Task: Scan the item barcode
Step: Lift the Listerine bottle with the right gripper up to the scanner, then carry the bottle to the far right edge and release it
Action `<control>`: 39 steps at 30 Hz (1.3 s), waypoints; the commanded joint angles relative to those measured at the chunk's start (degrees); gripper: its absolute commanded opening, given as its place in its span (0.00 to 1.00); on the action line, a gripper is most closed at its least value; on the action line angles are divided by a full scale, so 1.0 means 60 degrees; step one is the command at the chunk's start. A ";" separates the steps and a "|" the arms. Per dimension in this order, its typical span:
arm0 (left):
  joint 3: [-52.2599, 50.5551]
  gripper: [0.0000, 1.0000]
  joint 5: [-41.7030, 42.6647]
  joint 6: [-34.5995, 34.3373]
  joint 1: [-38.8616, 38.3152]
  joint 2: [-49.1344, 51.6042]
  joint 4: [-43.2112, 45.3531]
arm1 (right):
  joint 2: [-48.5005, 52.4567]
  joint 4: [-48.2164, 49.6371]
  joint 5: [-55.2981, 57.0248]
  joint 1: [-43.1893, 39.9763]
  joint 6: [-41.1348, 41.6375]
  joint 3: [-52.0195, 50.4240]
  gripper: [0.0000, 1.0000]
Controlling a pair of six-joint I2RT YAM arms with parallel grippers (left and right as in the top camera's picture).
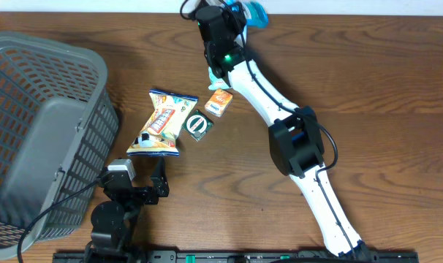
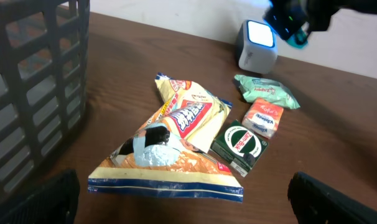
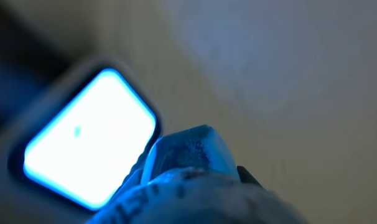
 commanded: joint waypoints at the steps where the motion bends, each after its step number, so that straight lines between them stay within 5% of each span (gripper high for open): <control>1: -0.0160 0.98 0.0091 -0.0044 0.0047 -0.0044 -0.0197 | -0.1479 -0.1151 0.0849 -0.0656 0.0900 0.0353 0.12; 9: -0.0160 0.98 0.0091 -0.0044 0.0047 -0.0044 -0.0197 | -0.2080 -0.5096 0.1304 -0.2943 0.2313 0.0350 0.09; 14: -0.0160 0.98 0.0091 -0.0044 0.0047 -0.0044 -0.0197 | -0.2073 -0.7122 -0.0080 -0.4841 0.3993 0.0149 0.06; 27: -0.0160 0.98 0.0087 -0.0044 0.0047 -0.0044 -0.0197 | -0.2073 -0.7144 -0.0998 -0.9133 0.4554 -0.2364 0.09; 31: -0.0160 0.98 0.0091 -0.0044 0.0047 -0.0044 -0.0197 | -0.2073 -0.7074 -0.1024 -0.9803 0.5125 -0.2688 0.19; 39: -0.0160 0.98 0.0091 -0.0044 0.0047 -0.0044 -0.0197 | -0.2084 -0.7621 -0.2346 -1.0083 0.6441 -0.2605 0.60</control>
